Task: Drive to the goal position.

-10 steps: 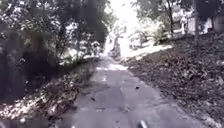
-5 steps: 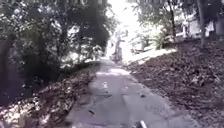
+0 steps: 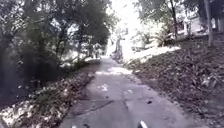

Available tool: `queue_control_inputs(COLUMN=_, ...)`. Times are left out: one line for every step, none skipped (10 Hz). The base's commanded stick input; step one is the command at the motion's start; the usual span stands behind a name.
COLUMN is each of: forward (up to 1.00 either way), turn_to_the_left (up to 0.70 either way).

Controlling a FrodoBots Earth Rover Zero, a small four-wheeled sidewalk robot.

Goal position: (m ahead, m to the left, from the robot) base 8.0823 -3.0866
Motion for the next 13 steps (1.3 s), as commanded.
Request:
queue_control_inputs(forward=0.5, turn_to_the_left=0.0)
queue_control_inputs(forward=0.5, turn_to_the_left=0.0)
queue_control_inputs(forward=0.5, turn_to_the_left=0.0)
queue_control_inputs(forward=0.5, turn_to_the_left=0.11)
queue_control_inputs(forward=0.5, turn_to_the_left=0.1)
queue_control_inputs(forward=0.5, turn_to_the_left=0.01)
queue_control_inputs(forward=0.5, turn_to_the_left=0.0)
queue_control_inputs(forward=0.5, turn_to_the_left=0.01)
queue_control_inputs(forward=0.5, turn_to_the_left=0.04)
queue_control_inputs(forward=0.5, turn_to_the_left=0.02)
queue_control_inputs(forward=0.5, turn_to_the_left=0.0)
queue_control_inputs(forward=0.5, turn_to_the_left=0.0)
queue_control_inputs(forward=0.5, turn_to_the_left=0.0)
